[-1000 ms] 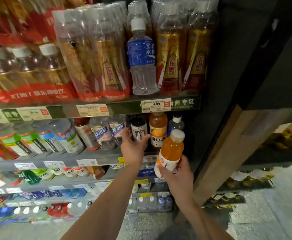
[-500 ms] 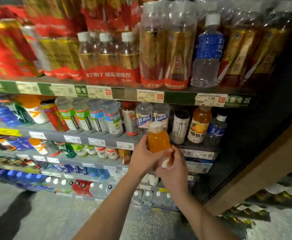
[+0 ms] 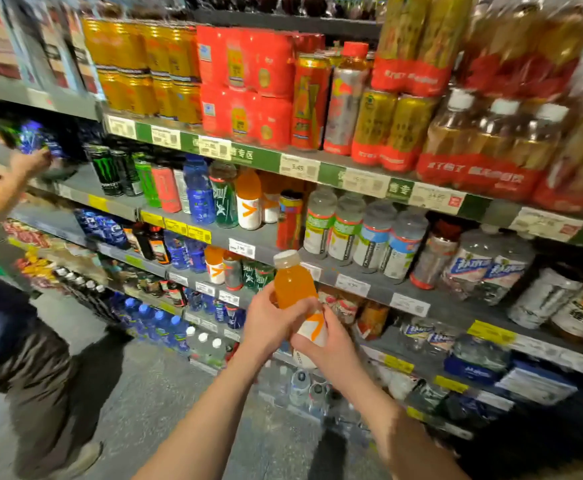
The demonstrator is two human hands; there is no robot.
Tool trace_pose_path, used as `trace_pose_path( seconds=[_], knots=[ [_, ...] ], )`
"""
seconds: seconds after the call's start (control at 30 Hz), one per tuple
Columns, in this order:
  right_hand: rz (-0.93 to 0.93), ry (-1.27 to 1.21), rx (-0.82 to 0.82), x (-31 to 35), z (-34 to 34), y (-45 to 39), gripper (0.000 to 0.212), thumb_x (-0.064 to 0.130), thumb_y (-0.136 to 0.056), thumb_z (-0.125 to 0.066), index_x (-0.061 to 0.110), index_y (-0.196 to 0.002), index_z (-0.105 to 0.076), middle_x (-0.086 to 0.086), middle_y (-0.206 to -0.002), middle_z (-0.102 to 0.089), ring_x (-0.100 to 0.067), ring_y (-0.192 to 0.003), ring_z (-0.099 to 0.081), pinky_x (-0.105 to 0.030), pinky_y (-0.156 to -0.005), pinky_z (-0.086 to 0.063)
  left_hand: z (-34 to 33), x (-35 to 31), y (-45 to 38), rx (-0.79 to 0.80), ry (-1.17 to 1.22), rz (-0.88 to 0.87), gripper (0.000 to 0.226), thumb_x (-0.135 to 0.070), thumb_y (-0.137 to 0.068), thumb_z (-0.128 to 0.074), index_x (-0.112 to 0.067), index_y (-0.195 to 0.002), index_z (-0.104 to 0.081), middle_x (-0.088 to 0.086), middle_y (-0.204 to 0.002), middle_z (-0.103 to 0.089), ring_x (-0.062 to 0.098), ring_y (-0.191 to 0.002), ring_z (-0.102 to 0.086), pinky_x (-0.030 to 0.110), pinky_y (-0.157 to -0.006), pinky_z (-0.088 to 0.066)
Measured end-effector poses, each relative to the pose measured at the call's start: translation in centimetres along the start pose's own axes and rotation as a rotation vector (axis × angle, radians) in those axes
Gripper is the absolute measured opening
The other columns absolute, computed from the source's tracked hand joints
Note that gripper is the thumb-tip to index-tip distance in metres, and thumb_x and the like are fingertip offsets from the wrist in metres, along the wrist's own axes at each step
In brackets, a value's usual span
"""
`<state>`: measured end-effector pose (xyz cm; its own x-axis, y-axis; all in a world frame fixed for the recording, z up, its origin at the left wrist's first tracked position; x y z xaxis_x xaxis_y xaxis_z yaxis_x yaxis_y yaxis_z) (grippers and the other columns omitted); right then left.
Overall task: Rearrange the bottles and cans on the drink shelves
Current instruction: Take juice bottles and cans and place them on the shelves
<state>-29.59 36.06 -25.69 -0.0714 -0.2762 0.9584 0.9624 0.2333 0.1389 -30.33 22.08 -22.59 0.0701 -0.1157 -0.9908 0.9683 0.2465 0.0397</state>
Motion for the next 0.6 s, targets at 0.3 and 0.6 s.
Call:
trace_pose_path(
  seconds=[0.3, 0.6],
  knots=[
    [0.048, -0.027, -0.134, 3.8, -8.5, -3.4, 0.071, 0.034, -0.069, -0.076, 0.029, -0.135, -0.050, 0.009, -0.127, -0.064, -0.005, -0.115, -0.061, -0.031, -0.099, -0.051, 8.5, 0.9, -3.1, -0.001, 0.168, -0.002, 0.069, -0.038, -0.062, -0.093, -0.013, -0.117, -0.061, 0.009, -0.101, -0.076, 0.023, -0.088, -0.073, 0.028, -0.075, -0.059],
    [0.123, 0.024, -0.085, 5.2, -10.5, -11.2, 0.048, 0.014, -0.085, -0.071, 0.038, -0.119, -0.047, 0.024, -0.114, -0.061, 0.017, -0.101, -0.057, -0.006, -0.081, -0.044, 11.3, -0.2, -10.7, 0.008, 0.011, -0.079, 0.040, -0.033, -0.070, -0.092, -0.029, -0.103, -0.069, 0.004, -0.097, -0.075, 0.029, -0.088, -0.067, 0.032, -0.079, -0.055]
  ],
)
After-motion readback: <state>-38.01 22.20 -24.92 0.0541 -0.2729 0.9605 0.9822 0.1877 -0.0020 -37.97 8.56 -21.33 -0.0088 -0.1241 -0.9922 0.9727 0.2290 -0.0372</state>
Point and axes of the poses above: each hand's wrist, its own y-axis away from the middle knuckle, its own z-axis out of the back of the hand, x = y × z, the point moved 5 cm from there along -y, towards the middle knuckle
